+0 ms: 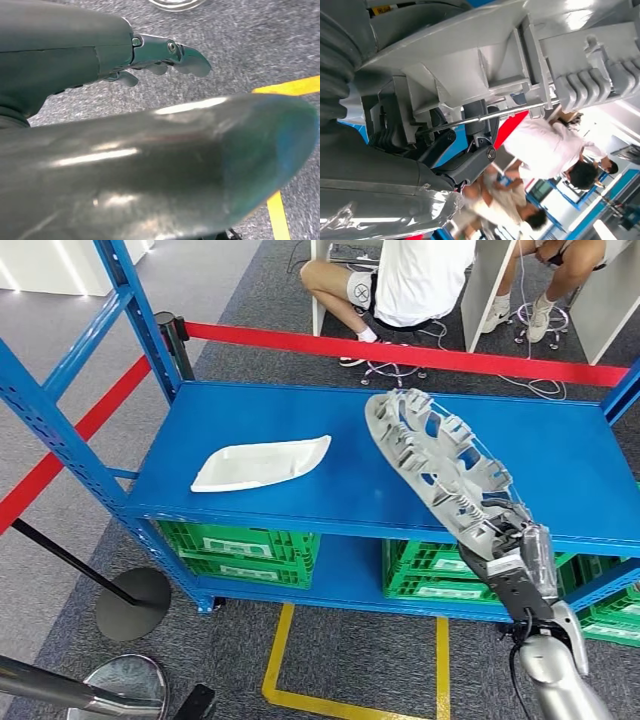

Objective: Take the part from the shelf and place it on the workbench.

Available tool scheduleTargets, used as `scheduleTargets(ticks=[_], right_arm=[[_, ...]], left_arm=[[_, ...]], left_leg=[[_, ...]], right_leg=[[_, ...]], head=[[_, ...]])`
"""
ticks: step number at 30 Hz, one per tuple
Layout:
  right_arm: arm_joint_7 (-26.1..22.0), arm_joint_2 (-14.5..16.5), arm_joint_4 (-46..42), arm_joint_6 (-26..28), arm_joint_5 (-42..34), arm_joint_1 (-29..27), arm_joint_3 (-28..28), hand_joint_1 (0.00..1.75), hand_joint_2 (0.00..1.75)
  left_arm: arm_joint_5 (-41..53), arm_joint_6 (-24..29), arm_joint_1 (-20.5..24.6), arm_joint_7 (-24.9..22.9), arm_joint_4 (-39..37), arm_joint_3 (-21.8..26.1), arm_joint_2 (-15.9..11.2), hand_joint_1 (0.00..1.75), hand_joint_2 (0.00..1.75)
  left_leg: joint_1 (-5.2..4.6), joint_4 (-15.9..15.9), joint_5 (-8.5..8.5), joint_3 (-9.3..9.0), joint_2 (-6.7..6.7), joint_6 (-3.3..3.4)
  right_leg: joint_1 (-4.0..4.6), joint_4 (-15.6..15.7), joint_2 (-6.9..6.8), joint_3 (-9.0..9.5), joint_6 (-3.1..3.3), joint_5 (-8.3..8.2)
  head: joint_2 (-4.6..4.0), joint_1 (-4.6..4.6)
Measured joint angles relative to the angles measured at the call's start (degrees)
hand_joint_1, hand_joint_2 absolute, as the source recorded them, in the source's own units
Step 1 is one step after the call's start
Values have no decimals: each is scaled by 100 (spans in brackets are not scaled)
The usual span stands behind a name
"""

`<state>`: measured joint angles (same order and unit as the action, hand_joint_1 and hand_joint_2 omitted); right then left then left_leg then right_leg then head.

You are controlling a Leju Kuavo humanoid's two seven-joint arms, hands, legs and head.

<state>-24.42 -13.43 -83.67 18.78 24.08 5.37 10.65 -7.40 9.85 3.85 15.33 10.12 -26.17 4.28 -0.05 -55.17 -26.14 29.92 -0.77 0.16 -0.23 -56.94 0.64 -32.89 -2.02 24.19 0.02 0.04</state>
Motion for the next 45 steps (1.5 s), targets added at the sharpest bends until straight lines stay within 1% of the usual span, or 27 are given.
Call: scheduleTargets(ticks=[6,12,20,26,30,39,45], right_arm=[[-188,344,-318,-1064,-1647,-137,-572,175,175],[-80,664,-379,-2269,-3060,-185,-975,175,175],[-71,950,-767,-3034,-3906,-373,-1261,175,175],[-67,1073,-1201,-3188,-4106,-429,-1368,175,175],[-65,1117,-1387,-3210,-4116,-465,-1415,175,175],[-78,1164,-1516,-3211,-4113,-491,-1497,175,175],[-94,1175,-1589,-3206,-4080,-552,-1566,175,175]], left_arm=[[9,-18,13,121,0,-6,0,0,0],[25,-19,19,170,0,-10,-2,0,0],[-41,32,17,352,0,-10,-4,0,0],[-93,42,14,401,0,-10,-10,0,0],[-82,98,15,430,0,-10,-11,0,175],[36,191,23,521,0,-10,-13,0,175],[-159,107,24,574,0,3,-12,0,175]], left_leg=[[0,0,0,-1,0,0],[0,0,1,0,0,0],[-1,0,-1,5,0,-1],[-5,0,-3,5,0,-1],[-9,0,-3,5,0,0],[-10,0,-3,4,0,-1],[-10,0,-5,5,0,-1]], right_leg=[[0,0,0,0,0,0],[0,0,-1,-1,0,0],[0,0,-3,-5,-2,5],[-5,0,-3,-5,-6,8],[-9,0,-3,-4,-7,8],[-10,0,0,-6,-7,8],[-10,0,-2,-6,-11,11]], head=[[0,0],[0,0],[0,0],[0,0],[0,0],[0,-1],[0,0]])
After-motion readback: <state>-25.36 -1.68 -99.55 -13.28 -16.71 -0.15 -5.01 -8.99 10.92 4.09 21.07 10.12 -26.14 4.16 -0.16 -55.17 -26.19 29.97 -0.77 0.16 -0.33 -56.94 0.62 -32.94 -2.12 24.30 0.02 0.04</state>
